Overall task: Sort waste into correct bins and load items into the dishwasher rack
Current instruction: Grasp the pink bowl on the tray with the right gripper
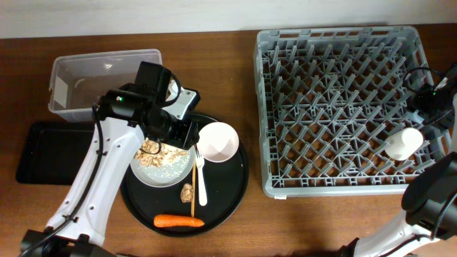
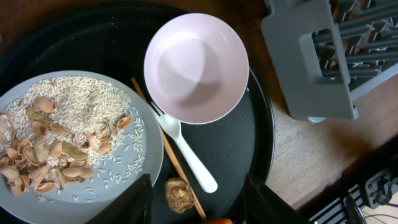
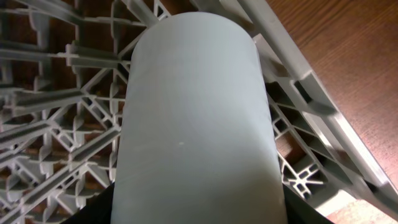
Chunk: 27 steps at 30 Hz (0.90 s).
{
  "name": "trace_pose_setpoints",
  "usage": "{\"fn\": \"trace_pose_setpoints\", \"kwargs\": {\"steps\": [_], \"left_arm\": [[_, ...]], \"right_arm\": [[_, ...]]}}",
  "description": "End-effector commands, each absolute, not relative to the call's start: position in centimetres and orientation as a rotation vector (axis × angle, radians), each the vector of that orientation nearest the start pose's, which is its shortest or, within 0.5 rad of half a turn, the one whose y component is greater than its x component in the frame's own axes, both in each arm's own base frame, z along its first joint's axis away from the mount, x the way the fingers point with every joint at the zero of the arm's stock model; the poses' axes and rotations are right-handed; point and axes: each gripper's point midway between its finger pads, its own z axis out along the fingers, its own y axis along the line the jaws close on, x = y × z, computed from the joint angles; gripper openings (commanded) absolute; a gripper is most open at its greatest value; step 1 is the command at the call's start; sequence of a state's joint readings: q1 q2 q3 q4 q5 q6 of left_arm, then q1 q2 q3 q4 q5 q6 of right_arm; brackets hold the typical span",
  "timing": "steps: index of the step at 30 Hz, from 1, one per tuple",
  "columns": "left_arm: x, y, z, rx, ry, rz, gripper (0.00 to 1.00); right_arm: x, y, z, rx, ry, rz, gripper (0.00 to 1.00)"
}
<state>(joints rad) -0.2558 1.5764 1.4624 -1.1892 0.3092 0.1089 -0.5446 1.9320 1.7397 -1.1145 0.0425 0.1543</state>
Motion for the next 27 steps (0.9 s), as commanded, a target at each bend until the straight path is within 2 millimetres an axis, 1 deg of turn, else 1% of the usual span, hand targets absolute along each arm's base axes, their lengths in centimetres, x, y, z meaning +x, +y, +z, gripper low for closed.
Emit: {"fn": "trace_pose_setpoints", "kwargs": {"steps": [1, 2, 3, 4, 5, 6, 7, 8, 9, 12, 15, 18, 20, 22, 24, 26, 27], "left_arm": [[31.2, -13.4, 18.1, 0.58, 2.8, -0.466, 0.46], [31.2, -13.4, 18.1, 0.58, 2.8, -0.467, 0.46], [31.2, -13.4, 18.1, 0.58, 2.8, -0.467, 0.47], [31.2, -13.4, 18.1, 0.58, 2.8, -0.467, 0.46], [31.2, -13.4, 18.1, 0.58, 2.8, -0.467, 0.47], [31.2, -13.4, 18.1, 0.58, 2.8, -0.467, 0.46], [31.2, -13.4, 18.1, 0.58, 2.8, -0.467, 0.46], [31.2, -13.4, 18.1, 0.58, 2.8, -0.467, 0.46], [31.2, -13.4, 18.1, 0.58, 2.8, -0.467, 0.47], [31.2, -13.4, 18.1, 0.58, 2.8, -0.467, 0.47], [31.2, -13.4, 18.1, 0.58, 2.801, -0.467, 0.46], [31.2, -13.4, 18.1, 0.58, 2.801, -0.467, 0.46], [31.2, -13.4, 18.1, 0.58, 2.8, -0.467, 0.46], [31.2, -13.4, 18.1, 0.58, 2.8, -0.466, 0.47], [31.2, -13.4, 18.1, 0.58, 2.797, -0.466, 0.47], [31.3, -13.4, 18.1, 0.58, 2.796, -0.466, 0.48], [31.3, -13.4, 18.1, 0.58, 2.796, -0.466, 0.49]], "right_arm": [[36.8, -23.7, 13.2, 1.019, 2.703, -0.15, 0.08], [36.8, -23.7, 13.0, 1.019, 2.705, -0.15, 0.09], [36.9, -23.7, 12.8, 1.02, 2.708, -0.149, 0.15], [37.0, -23.8, 12.5, 1.021, 2.71, -0.148, 0.26], [37.1, -23.9, 12.2, 1.022, 2.712, -0.147, 0.53], [37.2, -23.9, 12.2, 1.021, 2.71, -0.146, 0.64], [37.4, -23.9, 12.2, 1.016, 2.703, -0.137, 0.8], [37.6, -23.9, 12.2, 1.012, 2.696, -0.128, 0.91], [37.8, -23.8, 12.2, 1.01, 2.692, -0.12, 0.99], [37.9, -23.8, 12.3, 1.007, 2.688, -0.112, 0.99], [38.5, -23.2, 12.6, 0.992, 2.674, -0.046, 0.99], [39.0, -22.8, 13.5, 0.979, 2.661, -0.002, 0.99], [39.1, -22.6, 14.6, 0.974, 2.654, 0.011, 0.99], [38.9, -22.2, 16.2, 0.968, 2.645, 0.03, 0.99], [38.9, -21.1, 18.5, 0.944, 2.621, 0.093, 0.99], [39.0, -19.2, 20.6, 0.854, 2.607, 0.178, 0.99], [39.1, -17.5, 22.0, 0.759, 2.604, 0.233, 0.99]]}}
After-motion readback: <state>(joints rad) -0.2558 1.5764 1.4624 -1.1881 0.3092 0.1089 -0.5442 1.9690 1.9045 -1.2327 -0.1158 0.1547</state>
